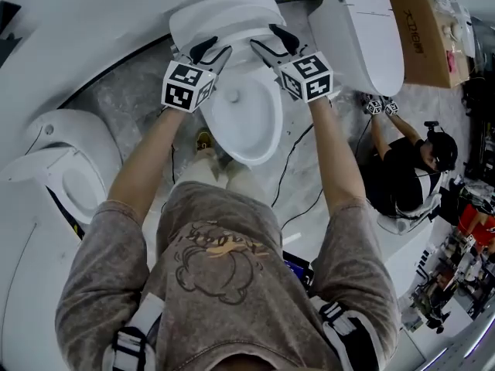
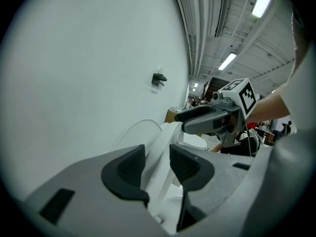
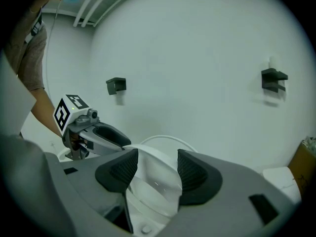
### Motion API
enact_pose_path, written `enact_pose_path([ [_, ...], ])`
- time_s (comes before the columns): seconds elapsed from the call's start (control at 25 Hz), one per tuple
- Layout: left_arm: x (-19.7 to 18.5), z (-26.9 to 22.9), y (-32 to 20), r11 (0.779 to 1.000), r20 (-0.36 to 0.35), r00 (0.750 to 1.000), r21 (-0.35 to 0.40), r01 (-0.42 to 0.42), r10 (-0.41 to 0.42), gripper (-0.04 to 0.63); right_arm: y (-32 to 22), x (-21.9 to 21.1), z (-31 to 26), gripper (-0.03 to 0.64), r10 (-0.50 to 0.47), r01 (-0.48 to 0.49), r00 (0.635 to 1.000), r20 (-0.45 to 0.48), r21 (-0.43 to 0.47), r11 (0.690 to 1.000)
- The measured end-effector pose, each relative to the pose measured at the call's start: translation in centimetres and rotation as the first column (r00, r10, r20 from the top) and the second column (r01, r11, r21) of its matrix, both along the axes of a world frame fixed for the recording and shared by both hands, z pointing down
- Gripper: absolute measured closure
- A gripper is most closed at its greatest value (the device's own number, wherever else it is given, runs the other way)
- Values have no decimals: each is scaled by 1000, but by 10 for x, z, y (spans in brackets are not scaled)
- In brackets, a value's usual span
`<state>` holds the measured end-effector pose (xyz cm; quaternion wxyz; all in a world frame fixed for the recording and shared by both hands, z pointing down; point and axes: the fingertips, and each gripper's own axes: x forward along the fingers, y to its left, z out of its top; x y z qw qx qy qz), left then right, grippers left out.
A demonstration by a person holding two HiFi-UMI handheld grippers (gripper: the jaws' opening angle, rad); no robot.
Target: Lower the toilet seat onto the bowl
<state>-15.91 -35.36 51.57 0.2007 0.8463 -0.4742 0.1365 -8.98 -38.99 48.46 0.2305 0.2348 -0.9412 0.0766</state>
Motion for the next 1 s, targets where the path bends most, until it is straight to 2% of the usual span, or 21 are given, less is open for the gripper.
enact_pose_path([
  [0.12,8,-3,17,1000,-11,1000,-6,-14,14,448,19,11,-3,353,22,-22,1000,10,-3,1000],
  [0.32,28,-6,48,999,6,1000,14,-29,29,445,47,33,-7,387,67,-67,997,40,-6,998],
  [0.52,49,-3,82,999,21,999,21,-28,28,434,84,55,-5,387,78,-79,995,56,6,997],
  [0.84,85,13,145,998,73,995,6,-68,67,428,149,90,12,387,91,-91,994,59,-11,996],
  [1.0,107,24,180,993,116,987,10,-114,112,425,184,113,23,387,124,-121,988,97,-43,992],
])
